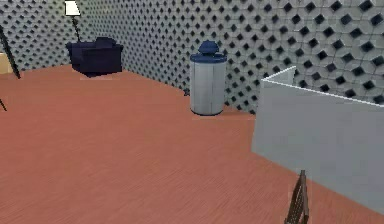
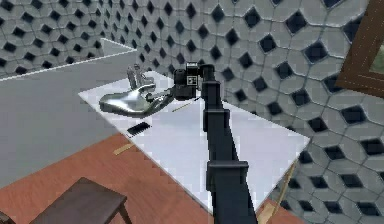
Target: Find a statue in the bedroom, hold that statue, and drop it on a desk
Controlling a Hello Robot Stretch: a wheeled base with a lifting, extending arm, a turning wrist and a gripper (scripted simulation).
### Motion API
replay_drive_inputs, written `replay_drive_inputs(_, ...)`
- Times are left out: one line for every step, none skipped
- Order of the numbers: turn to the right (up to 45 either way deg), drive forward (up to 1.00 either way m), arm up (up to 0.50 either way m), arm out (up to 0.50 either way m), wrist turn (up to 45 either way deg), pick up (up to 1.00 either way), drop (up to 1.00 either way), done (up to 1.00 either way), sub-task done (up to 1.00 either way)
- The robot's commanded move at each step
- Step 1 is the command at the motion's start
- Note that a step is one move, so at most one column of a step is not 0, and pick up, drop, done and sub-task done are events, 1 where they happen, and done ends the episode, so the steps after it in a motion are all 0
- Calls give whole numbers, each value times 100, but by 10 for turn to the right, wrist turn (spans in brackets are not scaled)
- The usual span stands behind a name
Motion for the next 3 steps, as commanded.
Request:
replay_drive_inputs(0,0,-32,0,0,0,0,0,0)
replay_drive_inputs(0,0,0,0,0,0,100,0,0)
replay_drive_inputs(0,0,8,0,0,0,0,0,0)
